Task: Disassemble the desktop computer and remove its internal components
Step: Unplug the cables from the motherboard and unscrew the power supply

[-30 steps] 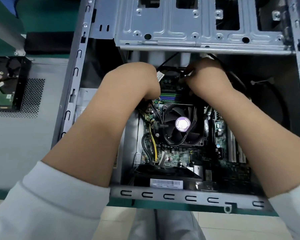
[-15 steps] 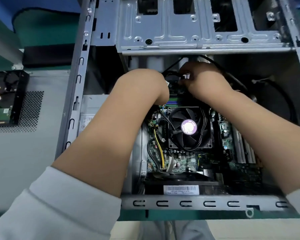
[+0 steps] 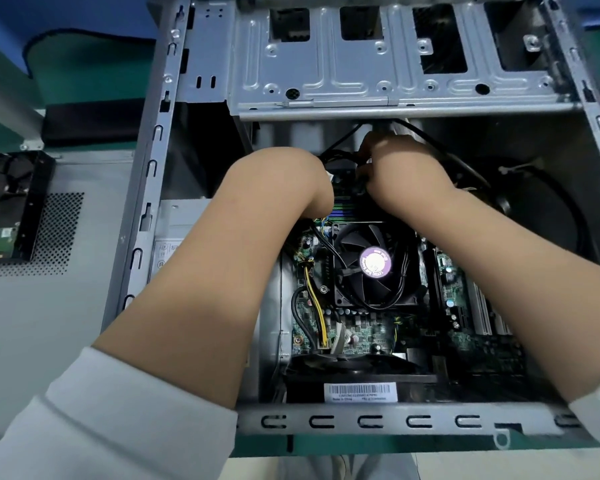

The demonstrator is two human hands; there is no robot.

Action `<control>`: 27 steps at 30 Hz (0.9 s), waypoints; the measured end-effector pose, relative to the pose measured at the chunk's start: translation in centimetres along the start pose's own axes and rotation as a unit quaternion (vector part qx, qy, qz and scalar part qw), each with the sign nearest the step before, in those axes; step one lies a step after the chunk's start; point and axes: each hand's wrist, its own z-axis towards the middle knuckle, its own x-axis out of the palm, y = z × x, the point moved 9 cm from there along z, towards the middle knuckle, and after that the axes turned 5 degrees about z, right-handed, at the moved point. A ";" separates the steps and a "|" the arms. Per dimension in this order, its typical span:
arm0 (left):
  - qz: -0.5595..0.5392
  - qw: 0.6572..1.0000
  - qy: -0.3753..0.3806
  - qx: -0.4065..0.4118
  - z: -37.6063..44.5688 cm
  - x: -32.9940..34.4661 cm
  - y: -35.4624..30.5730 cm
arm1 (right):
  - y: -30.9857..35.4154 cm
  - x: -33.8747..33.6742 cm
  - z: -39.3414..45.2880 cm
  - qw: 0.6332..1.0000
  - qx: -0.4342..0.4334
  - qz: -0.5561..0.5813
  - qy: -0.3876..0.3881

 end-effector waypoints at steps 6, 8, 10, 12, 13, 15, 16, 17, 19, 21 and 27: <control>0.010 1.000 0.001 0.003 0.1 -0.1 0.0 | 0.2 0.0 -0.2 0.999 -0.011 -0.033 0.003; 0.012 1.000 -0.001 0.003 0.2 0.0 0.0 | 0.1 -0.1 -0.2 1.000 -0.005 -0.019 -0.003; 0.009 1.000 -0.002 0.004 0.3 0.0 0.0 | 0.2 -0.3 -0.3 1.000 -0.006 -0.021 -0.007; 0.006 1.000 -0.002 0.006 0.3 0.0 0.0 | 0.7 -0.4 -0.4 0.999 -0.018 -0.039 -0.010; 0.007 1.000 -0.001 0.007 0.3 0.0 -0.1 | 0.9 -0.3 -0.5 0.999 -0.023 -0.041 -0.008; 0.007 1.000 -0.001 0.007 0.4 0.0 -0.1 | 1.0 0.0 -0.5 0.999 -0.026 -0.026 0.000; 0.007 1.000 -0.001 0.007 0.5 0.1 -0.1 | 1.0 0.1 -0.5 1.000 -0.023 -0.013 0.001; 0.007 1.000 -0.001 0.009 0.5 0.1 -0.2 | 0.8 0.2 -0.4 1.000 -0.019 0.000 -0.001; 0.004 1.000 -0.001 0.011 0.5 0.1 -0.2 | 0.5 0.0 -0.2 1.000 -0.012 0.020 -0.006; 0.000 1.000 0.001 0.013 0.5 0.1 -0.2 | 0.2 -0.2 -0.1 1.000 -0.005 0.030 -0.010; -0.016 1.000 0.012 0.014 0.7 0.3 -0.2 | 1.6 -0.4 -0.3 0.999 -0.040 -0.005 -0.018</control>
